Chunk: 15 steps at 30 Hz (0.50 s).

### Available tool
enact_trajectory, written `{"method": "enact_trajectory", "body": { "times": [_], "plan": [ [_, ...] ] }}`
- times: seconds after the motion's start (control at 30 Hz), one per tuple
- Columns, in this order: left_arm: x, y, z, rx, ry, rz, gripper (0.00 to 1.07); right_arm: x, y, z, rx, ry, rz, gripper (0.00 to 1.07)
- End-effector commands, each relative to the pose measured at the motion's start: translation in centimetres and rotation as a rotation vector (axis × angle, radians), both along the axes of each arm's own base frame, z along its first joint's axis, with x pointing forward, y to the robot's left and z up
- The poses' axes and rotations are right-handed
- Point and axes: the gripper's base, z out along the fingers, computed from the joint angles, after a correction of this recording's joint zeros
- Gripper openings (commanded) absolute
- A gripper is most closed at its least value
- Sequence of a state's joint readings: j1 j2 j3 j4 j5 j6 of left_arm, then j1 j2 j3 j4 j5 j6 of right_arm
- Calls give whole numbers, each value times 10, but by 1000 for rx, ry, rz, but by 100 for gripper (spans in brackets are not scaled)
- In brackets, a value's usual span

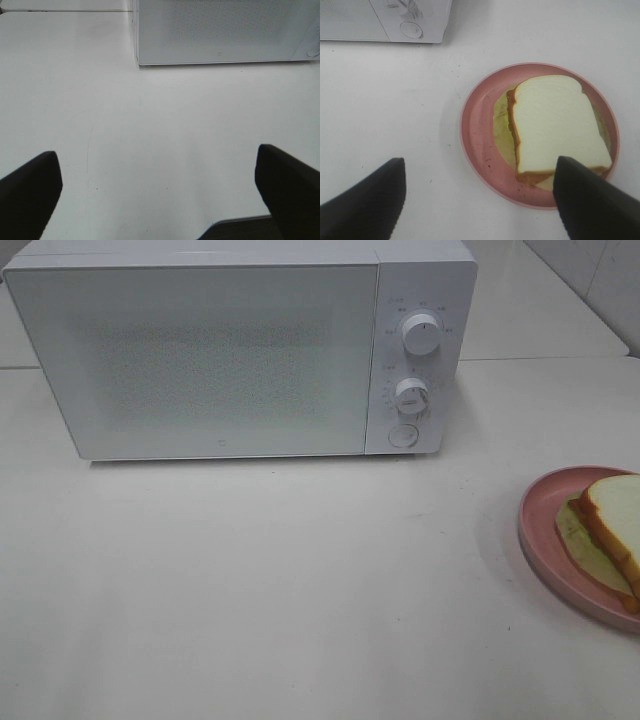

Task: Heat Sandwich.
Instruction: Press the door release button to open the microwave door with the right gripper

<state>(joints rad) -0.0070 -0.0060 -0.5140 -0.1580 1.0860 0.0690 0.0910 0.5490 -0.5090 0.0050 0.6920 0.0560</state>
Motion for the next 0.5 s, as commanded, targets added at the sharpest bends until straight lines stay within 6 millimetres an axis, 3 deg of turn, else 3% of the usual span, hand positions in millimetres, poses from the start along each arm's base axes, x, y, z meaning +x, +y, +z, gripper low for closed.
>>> {"method": "enact_trajectory", "body": {
  "times": [0.03, 0.5],
  "plan": [
    [-3, 0, 1, -8, -32, -5, 98, 16, 1, -3, 3, -8, -3, 76],
    [-3, 0, 1, -8, -32, -5, 98, 70, 6, -15, 55, -74, -45, 76]
  ]
}}
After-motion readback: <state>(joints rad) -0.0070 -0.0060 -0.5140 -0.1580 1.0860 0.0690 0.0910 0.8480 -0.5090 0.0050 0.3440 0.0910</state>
